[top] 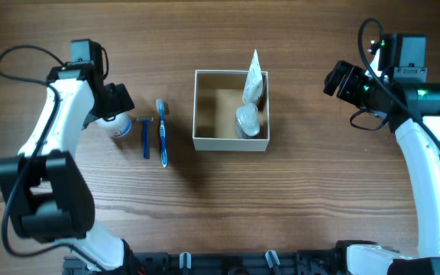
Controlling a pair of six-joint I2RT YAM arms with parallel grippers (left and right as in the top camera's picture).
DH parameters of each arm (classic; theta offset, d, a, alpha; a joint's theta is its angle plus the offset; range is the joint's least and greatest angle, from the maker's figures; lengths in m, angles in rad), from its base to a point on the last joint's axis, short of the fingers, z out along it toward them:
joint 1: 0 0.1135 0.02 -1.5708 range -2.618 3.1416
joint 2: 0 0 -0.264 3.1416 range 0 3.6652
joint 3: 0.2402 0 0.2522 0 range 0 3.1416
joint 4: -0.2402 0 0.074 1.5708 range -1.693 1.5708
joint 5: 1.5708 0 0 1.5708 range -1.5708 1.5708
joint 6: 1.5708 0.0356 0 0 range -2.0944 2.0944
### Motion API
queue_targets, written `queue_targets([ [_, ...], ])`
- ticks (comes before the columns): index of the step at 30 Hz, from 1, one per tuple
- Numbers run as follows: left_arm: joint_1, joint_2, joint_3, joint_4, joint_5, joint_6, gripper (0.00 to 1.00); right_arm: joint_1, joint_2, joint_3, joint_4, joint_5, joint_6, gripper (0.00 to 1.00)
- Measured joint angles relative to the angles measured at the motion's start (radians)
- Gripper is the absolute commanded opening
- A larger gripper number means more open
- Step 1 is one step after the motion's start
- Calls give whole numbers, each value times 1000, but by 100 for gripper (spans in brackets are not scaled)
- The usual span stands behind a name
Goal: Pack container
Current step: 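Reach the left gripper to the cotton-swab tub and grasp it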
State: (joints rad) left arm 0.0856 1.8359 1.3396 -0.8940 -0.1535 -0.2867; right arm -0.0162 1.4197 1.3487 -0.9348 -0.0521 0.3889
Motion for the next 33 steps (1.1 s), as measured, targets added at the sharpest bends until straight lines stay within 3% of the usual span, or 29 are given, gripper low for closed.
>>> queue_targets([
  [6, 0, 70, 0, 23, 0, 13, 88, 0, 0, 0, 0, 0, 0, 100],
  [11, 0, 70, 0, 23, 0, 13, 86, 0, 0, 0, 0, 0, 0, 100],
  [19, -15, -28, 106, -130, 3, 13, 88, 0, 0, 0, 0, 0, 0, 100],
  [26, -192, -276, 235, -158, 32, 14, 99, 0, 0, 0, 0, 0, 0, 100],
  [29, -167, -266, 235, -208, 19, 15, 100, 0, 0, 0, 0, 0, 0, 100],
  [33, -13, -173, 231, -236, 63, 16, 100, 0, 0, 0, 0, 0, 0, 100],
])
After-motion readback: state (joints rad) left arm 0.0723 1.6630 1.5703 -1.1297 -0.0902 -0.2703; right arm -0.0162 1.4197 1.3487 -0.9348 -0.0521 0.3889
